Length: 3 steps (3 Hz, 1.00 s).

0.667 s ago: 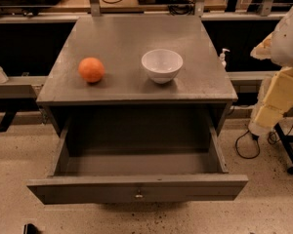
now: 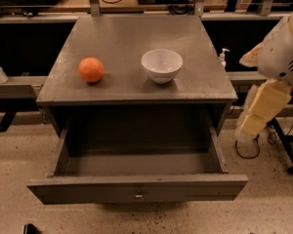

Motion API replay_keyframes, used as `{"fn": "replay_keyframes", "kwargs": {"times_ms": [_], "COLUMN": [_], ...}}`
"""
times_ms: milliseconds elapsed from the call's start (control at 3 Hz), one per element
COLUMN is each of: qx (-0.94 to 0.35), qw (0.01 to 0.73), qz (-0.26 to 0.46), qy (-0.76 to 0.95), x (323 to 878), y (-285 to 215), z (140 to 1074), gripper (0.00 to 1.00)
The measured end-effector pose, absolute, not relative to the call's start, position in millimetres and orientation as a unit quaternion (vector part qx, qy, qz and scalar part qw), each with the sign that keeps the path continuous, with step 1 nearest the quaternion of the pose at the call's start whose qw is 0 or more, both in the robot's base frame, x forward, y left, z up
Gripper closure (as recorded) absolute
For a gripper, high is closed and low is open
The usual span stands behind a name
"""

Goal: Close top drawer

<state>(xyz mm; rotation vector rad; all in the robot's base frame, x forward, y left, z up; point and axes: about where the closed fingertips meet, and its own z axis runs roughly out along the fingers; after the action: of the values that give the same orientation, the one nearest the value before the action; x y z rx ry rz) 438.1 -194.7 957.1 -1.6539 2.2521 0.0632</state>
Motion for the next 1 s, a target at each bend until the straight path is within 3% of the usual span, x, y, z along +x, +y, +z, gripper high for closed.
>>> {"fn": "replay_keyframes", "kwargs": {"times_ms": [667,1000], "qx": [-0.594,-0.609], "qw": [0.241,0.232], "qz": [0.11,0.106], "qy": [0.76,0.751], "x": [398,395], "y": [-119,-113], "z": [898,905], "gripper": [0.0,0.0]}}
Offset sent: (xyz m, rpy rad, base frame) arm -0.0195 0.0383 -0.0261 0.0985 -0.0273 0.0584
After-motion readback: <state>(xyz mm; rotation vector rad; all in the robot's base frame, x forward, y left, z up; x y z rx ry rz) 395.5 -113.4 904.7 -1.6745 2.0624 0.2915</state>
